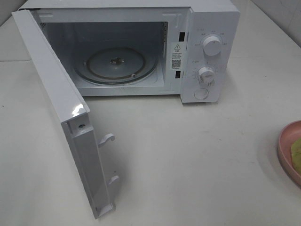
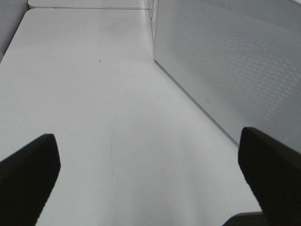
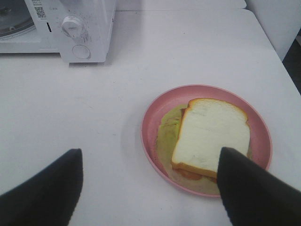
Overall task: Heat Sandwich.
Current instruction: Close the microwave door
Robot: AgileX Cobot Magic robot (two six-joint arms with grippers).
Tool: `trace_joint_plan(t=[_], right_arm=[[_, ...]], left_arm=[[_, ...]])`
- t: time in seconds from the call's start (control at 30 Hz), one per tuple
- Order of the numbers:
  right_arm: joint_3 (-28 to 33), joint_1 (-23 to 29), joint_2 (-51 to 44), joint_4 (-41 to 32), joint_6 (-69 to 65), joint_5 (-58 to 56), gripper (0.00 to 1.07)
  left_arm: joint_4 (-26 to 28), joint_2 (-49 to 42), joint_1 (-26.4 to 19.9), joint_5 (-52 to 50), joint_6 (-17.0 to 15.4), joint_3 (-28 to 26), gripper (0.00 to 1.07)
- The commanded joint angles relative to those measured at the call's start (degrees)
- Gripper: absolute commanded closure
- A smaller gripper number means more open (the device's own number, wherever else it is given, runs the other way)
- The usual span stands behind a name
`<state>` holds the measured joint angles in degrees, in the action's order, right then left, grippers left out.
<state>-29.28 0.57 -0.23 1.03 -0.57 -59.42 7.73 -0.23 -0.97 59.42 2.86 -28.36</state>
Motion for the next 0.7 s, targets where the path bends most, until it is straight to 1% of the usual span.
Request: trace_joint_plan(t=[0.03,0.13,0.17,0.27,0.3,0.4,0.43,0.47,0.57,0.6,0.63,0.7], right_arm=[[0.23,-0.34,-1.60,0.00,0.06,0.57,0.32],[0.23,-0.34,-1.60,0.00,0.06,0.57,0.32],[0.23,-0.34,-1.60,0.00,0.06,0.57,0.32],[0.23,-0.34,-1.60,0.00,0.06,0.57,0.32],[0.23,-0.34,-1.60,0.00,0.06,0.57,0.32],[0.23,-0.34,-1.60,0.00,0.06,0.57,0.32],[0.23,-0.34,-1.60,0.00,0.06,0.57,0.32],[0.23,-0.34,-1.60,0.00,0.06,0.57,0.32],[0.23,-0.34,-1.60,0.00,0.06,0.57,0.32],[0.23,-0.34,-1.60,0.00,0.06,0.57,0.32],[0.23,-0.34,-1.60,0.00,0.06,0.57,0.32],[0.23,-0.34,-1.60,0.00,0.06,0.57,0.32]], left_arm=[[1.95,0.69,-0.23,-1.03,-0.40,-0.46,0.09],[2.23,2.35,-0.23,-1.72,-0.34,-1.32,0.10],[2.18,4.18,-0.23,-2.92,-0.11,-2.01,0.12],[2.18,6.13,-0.23,-4.41,0.29,-2.12,0.13],[2.18,7.28,-0.23,-4.98,0.34,-2.12,0.15],[1.95,12.09,-0.23,-7.91,0.29,-2.12,0.23],[1.95,12.09,-0.23,-7.91,0.29,-2.12,0.23],[2.01,14.15,-0.23,-10.08,0.29,-2.06,0.29],[2.01,16.90,-0.23,-13.46,0.29,-1.78,0.42],[2.01,16.90,-0.23,-13.46,0.29,-1.78,0.42],[2.01,18.68,-0.23,-16.33,0.29,-1.20,0.49],[2.12,20.28,-0.23,-19.60,0.29,-0.23,0.56]])
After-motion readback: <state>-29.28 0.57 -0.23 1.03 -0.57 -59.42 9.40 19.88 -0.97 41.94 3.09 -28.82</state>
